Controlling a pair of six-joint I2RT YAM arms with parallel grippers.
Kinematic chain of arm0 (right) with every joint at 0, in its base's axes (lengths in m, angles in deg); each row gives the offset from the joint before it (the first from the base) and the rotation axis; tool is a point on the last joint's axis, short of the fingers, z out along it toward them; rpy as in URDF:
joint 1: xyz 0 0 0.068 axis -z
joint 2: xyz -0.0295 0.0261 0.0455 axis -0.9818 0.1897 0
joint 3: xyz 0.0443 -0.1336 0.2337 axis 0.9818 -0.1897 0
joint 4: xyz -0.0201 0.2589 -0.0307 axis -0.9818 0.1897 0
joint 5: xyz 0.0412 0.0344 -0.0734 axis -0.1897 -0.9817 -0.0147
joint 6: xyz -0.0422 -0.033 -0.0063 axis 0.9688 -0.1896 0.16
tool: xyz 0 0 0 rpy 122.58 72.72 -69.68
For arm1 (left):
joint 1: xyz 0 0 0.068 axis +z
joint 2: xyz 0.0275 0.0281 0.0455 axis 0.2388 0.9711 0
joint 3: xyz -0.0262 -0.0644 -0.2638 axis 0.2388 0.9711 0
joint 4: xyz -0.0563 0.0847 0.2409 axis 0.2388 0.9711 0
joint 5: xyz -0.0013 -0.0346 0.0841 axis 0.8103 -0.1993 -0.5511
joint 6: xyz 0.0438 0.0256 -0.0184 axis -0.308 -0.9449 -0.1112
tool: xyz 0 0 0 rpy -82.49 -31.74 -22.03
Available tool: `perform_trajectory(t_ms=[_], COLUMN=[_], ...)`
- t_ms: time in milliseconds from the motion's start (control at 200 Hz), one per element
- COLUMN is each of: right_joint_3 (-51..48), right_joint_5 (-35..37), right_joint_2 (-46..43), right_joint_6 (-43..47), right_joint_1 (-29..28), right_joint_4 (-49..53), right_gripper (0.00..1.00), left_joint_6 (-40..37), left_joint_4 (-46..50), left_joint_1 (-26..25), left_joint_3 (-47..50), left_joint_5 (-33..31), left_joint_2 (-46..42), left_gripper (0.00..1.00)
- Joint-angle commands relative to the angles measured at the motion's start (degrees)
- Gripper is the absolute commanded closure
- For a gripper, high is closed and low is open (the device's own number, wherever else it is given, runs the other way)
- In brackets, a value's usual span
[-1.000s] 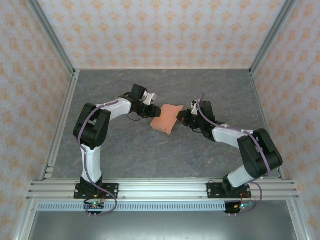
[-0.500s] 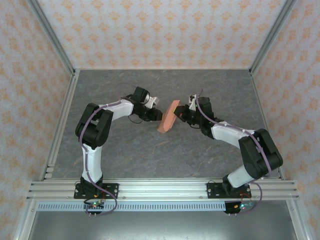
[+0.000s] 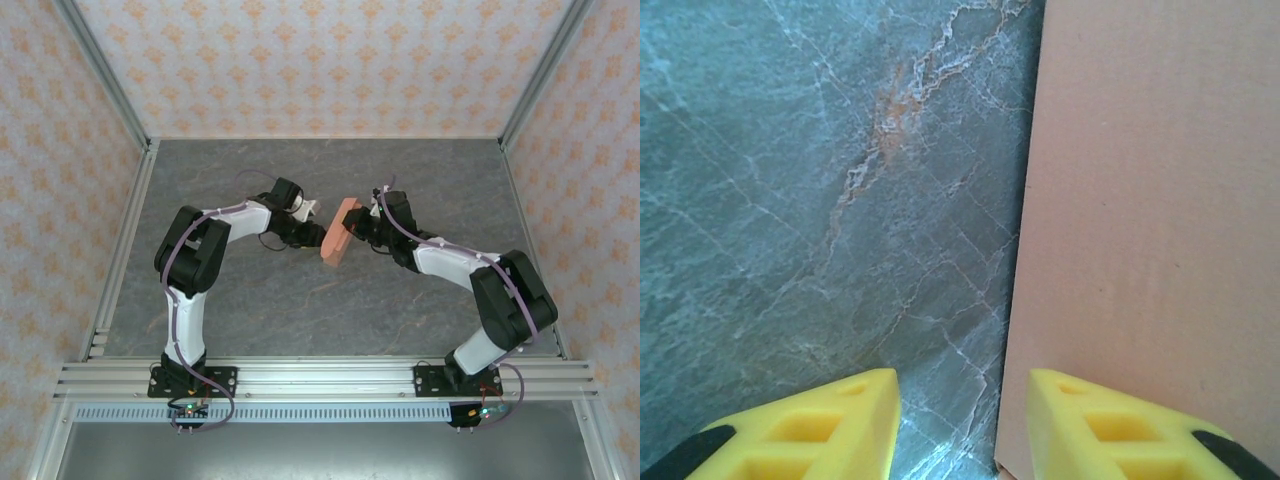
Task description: Fold the paper box
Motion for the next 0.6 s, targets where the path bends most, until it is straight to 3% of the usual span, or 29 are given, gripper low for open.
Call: perform_trajectory(t_ms=[0, 180, 270, 385, 525, 596], right_joint_3=[-0.2, 0.3, 0.5, 0.7, 1.2, 1.3], right_joint_5=[4.0, 4.0, 3.9, 4.0, 4.0, 4.0], right_joint_2=[1.3, 3.3, 3.8, 3.8, 3.8, 3.7], right_joint_6=[3.0, 3.3, 3.5, 4.1, 4.6, 4.8], right_joint_1=[-0.4, -0.4, -0.4, -0.4, -0.4, -0.4], right_joint_4=[5.0, 5.3, 5.1, 5.7, 6.3, 6.5], right_gripper=[0.96, 0.96, 0.96, 0.96, 0.96, 0.96], left_joint_6=[0.5, 2.5, 3.6, 1.4, 1.1, -1.0], left_joint_4=[4.5, -0.5, -7.1, -14.4, -22.5, -22.7], left_joint_1=[0.2, 0.1, -0.7, -6.4, -12.1, -13.9], left_joint_3=[1.6, 10.4, 17.2, 23.8, 28.8, 28.7], left_joint_5=[-11.8, -26.1, -25.4, -23.5, -20.6, -23.7], left_joint_2=[-5.0, -19.6, -27.5, -35.1, -38.0, -37.0], left_gripper=[0.58, 0.5, 0.47, 0.38, 0.25, 0.2])
